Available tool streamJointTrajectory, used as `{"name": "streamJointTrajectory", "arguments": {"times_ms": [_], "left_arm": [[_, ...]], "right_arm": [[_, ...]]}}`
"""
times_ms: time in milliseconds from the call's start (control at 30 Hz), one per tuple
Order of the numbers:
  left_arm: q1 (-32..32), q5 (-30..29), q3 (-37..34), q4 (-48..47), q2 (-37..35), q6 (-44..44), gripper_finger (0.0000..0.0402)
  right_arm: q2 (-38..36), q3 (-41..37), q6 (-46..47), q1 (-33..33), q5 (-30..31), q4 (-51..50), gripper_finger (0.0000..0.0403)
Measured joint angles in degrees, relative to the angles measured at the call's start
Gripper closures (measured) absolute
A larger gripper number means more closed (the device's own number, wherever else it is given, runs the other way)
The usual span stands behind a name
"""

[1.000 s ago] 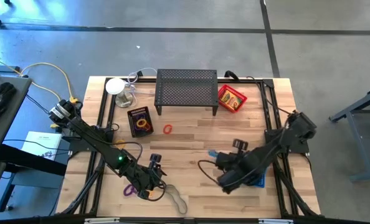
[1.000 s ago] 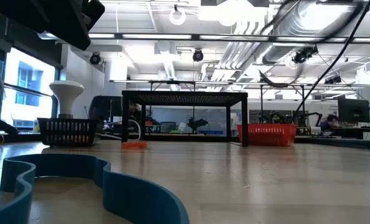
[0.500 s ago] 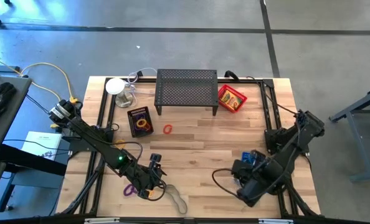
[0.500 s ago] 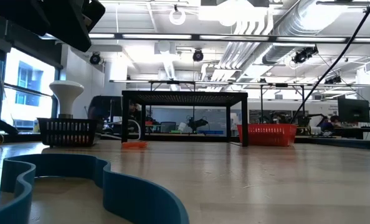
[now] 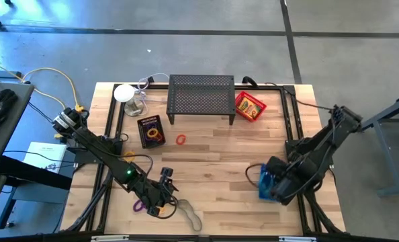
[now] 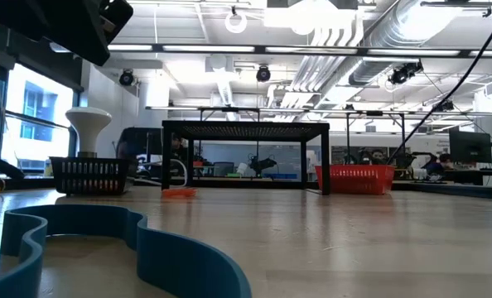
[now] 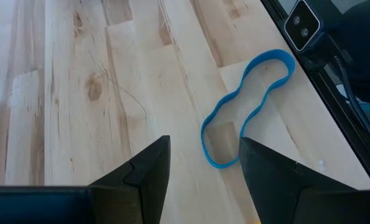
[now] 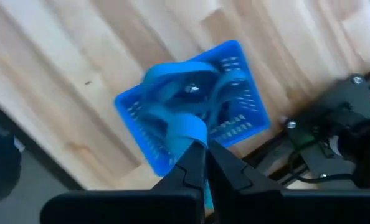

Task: Pick & Place Office Desk Supplies
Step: Put the blue rubber band into the blue basket

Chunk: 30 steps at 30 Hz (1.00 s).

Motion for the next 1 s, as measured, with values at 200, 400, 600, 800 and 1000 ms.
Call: {"name": "streamJointTrajectory", "arguments": {"times_ms": [200,400,600,800,1000], "left_arm": [[0.02,0.00,0.00,0.02,0.00,0.12,0.0218],[0.32,0.00,0.00,1.19,0.00,3.03,0.0218],[1.15,0.00,0.00,1.61,0.00,3.14,0.0218],[1.25,0.00,0.00,1.55,0.00,3.02,0.0218],[0.90,0.00,0.00,1.51,0.00,0.87,0.0218]], "right_arm": [[-4.24,-9.13,6.26,0.00,-0.47,-0.06,0.0401],[-2.87,-12.89,9.16,-2.20,-3.20,1.81,0.0401],[-1.41,-12.99,16.63,-3.46,-8.24,4.46,0.0401],[1.78,-13.06,21.88,-3.50,-9.77,10.47,0.0401],[3.80,-19.55,16.94,-4.20,-10.82,21.02,0.0401]]}}
